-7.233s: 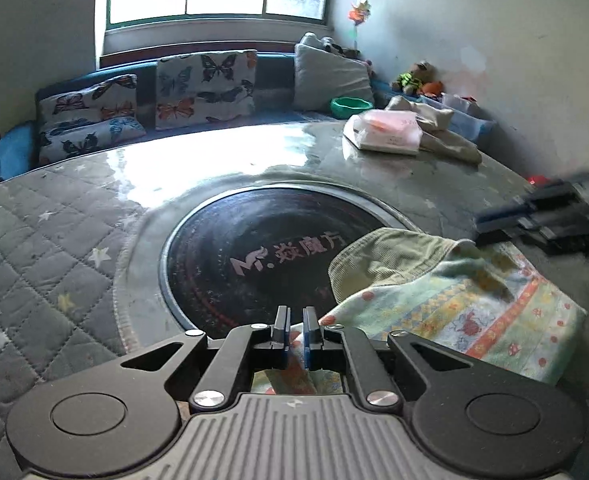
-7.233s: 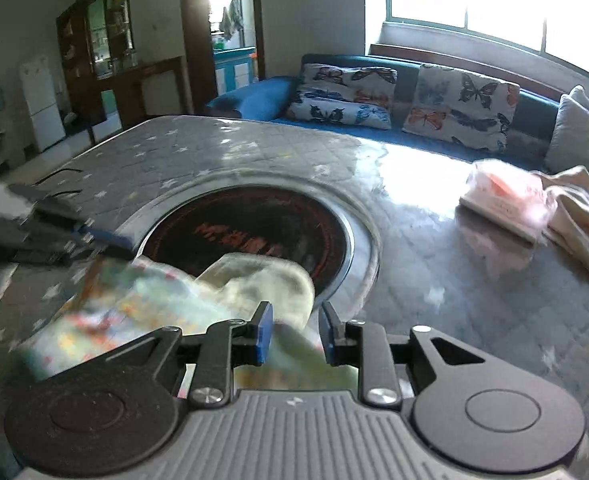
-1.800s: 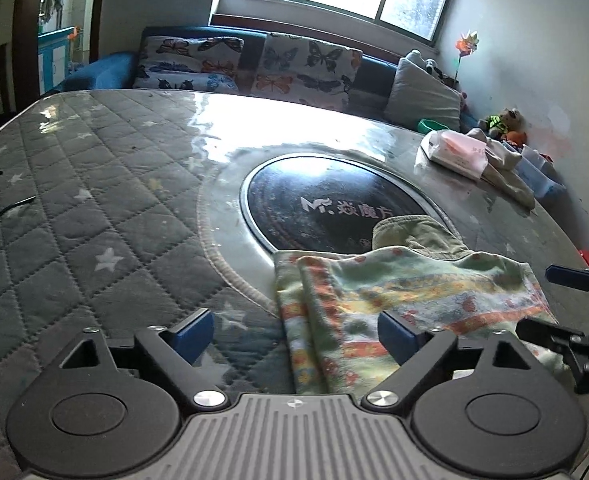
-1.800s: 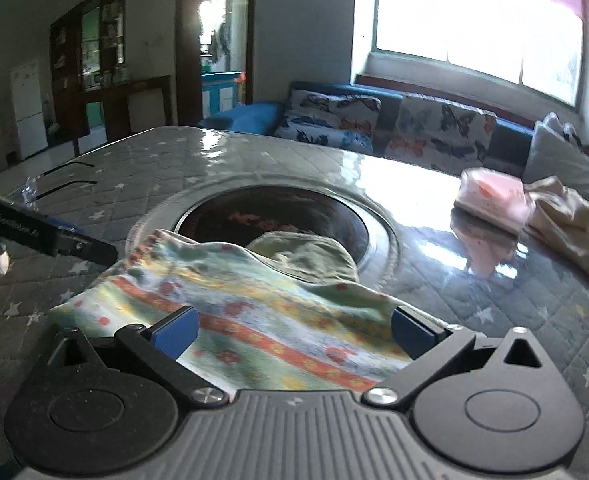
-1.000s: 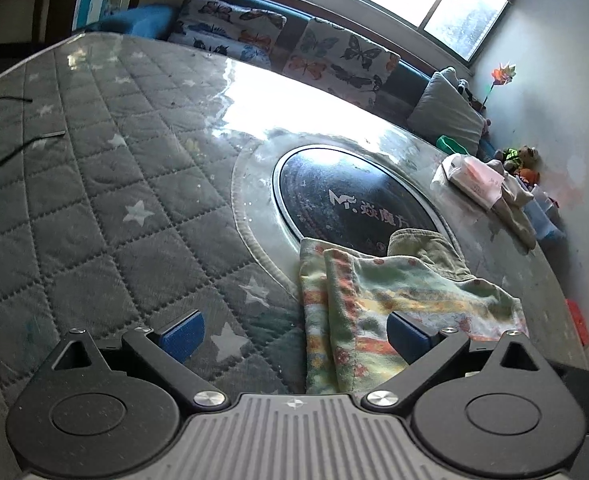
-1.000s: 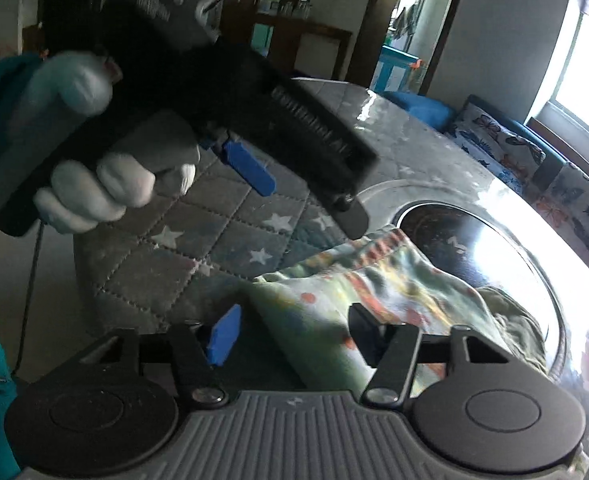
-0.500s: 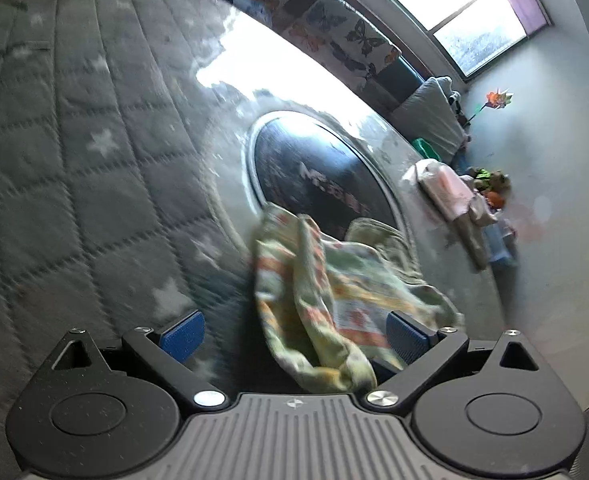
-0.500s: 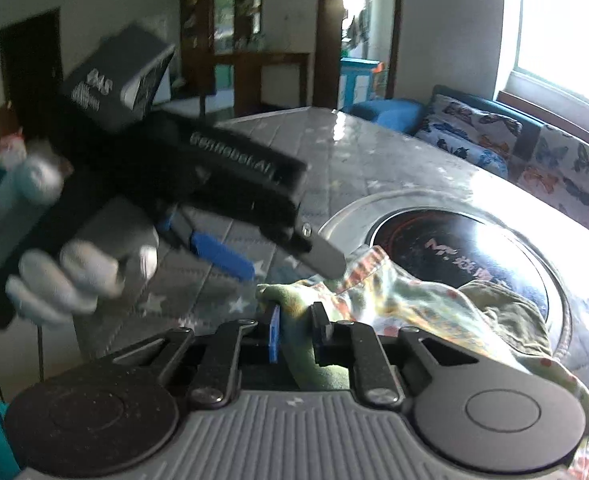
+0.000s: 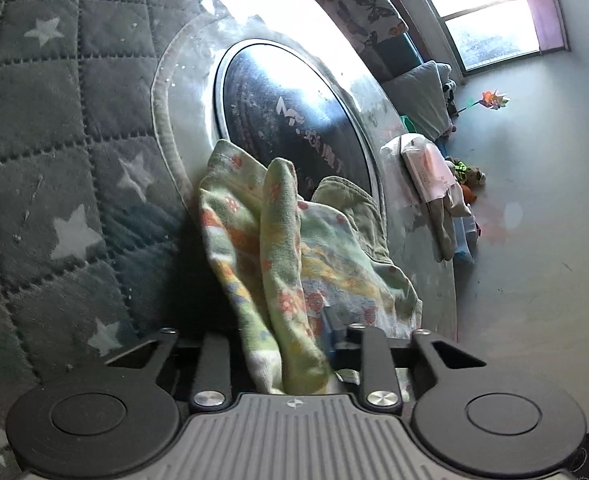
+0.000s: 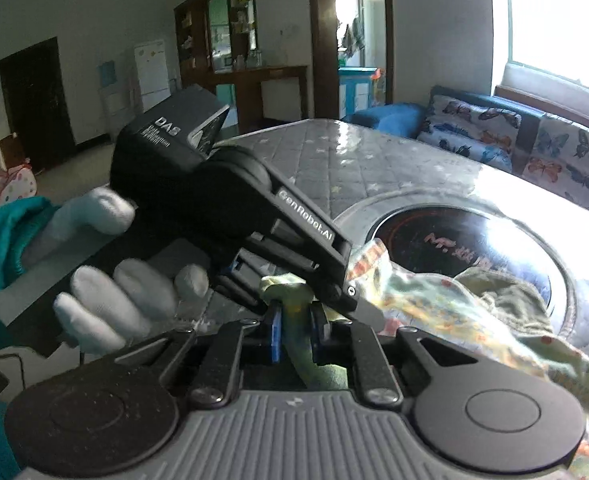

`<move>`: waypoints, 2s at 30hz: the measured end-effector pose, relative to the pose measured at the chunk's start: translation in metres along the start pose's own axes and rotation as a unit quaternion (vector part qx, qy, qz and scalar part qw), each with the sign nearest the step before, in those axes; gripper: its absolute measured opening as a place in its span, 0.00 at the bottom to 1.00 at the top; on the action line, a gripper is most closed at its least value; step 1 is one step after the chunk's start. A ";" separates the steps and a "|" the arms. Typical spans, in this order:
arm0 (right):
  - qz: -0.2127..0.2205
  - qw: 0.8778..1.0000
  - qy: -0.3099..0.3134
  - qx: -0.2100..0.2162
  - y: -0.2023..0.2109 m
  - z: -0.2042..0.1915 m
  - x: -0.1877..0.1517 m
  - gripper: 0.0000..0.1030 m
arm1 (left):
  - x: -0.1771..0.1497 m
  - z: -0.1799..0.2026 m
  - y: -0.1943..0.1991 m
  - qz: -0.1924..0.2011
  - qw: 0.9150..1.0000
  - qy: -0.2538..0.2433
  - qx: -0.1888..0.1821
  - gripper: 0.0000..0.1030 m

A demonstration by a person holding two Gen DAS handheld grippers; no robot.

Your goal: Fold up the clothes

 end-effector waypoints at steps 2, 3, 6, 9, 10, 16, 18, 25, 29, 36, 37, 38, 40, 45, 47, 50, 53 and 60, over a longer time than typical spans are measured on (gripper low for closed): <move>0.002 1.000 -0.007 -0.001 0.007 0.004 -0.003 0.23 | 0.000 -0.002 -0.001 0.000 1.000 0.001 -0.001 0.20; 0.003 1.000 -0.010 -0.002 0.010 0.006 -0.005 0.27 | 0.001 -0.003 -0.001 0.001 1.000 0.001 -0.002 0.20; 0.014 0.999 -0.037 -0.026 0.029 0.020 -0.010 0.39 | 0.000 -0.004 -0.001 0.004 1.000 -0.004 -0.002 0.18; 0.031 0.993 -0.087 -0.078 0.056 0.047 -0.023 0.43 | 0.000 -0.003 -0.001 0.008 1.000 -0.012 0.000 0.18; 0.036 0.989 -0.102 -0.101 0.063 0.057 -0.028 0.44 | -0.001 -0.002 -0.001 0.010 1.000 -0.014 0.002 0.18; 0.051 0.955 -0.183 -0.227 0.097 0.125 -0.060 0.56 | -0.003 0.007 -0.001 0.022 0.999 -0.037 0.016 0.18; 0.054 0.947 -0.203 -0.243 0.100 0.142 -0.067 0.56 | -0.004 0.009 0.000 0.026 0.999 -0.043 0.021 0.18; 0.057 0.933 -0.249 -0.255 0.095 0.177 -0.086 0.56 | -0.004 0.017 -0.001 0.038 0.996 -0.064 0.042 0.18; 0.060 0.940 -0.237 -0.237 0.087 0.169 -0.083 0.51 | -0.005 0.022 -0.001 0.045 0.995 -0.077 0.054 0.18; 0.063 0.940 -0.242 -0.232 0.090 0.159 -0.079 0.12 | -0.005 0.035 0.001 0.054 0.990 -0.111 0.074 0.18; 0.067 0.939 -0.243 -0.234 0.093 0.158 -0.079 0.12 | -0.004 0.038 0.002 0.057 0.989 -0.117 0.074 0.17; 0.075 0.938 -0.242 -0.235 0.097 0.155 -0.078 0.11 | -0.004 0.041 0.004 0.059 0.988 -0.124 0.075 0.17; 0.090 0.938 -0.238 -0.237 0.104 0.148 -0.076 0.10 | -0.003 0.049 0.007 0.066 0.985 -0.140 0.074 0.16; 0.118 0.937 -0.212 -0.251 0.123 0.132 -0.064 0.10 | -0.002 0.086 0.004 0.075 0.978 -0.185 0.059 0.15; 0.124 0.935 -0.202 -0.262 0.131 0.129 -0.061 0.10 | -0.003 0.103 -0.002 0.076 0.975 -0.204 0.052 0.14; 0.131 0.931 -0.196 -0.279 0.145 0.128 -0.059 0.09 | -0.004 0.130 -0.011 0.076 0.969 -0.232 0.041 0.14; 0.141 0.922 -0.192 -0.306 0.167 0.131 -0.058 0.09 | -0.006 0.157 -0.019 0.077 0.962 -0.260 0.030 0.14; 0.152 0.895 -0.193 -0.372 0.215 0.144 -0.067 0.09 | -0.010 0.218 -0.041 0.077 0.944 -0.322 0.005 0.14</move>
Point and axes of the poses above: each gripper's, at about its wrist camera, not at the fingertips, and y roughly against the way its jaws point, z to its right, x to its top, the point moved 1 cm from there along -y, roughly the way its jaws point, and after that the axes turned 13 degrees about x, right-handed, at the moved point
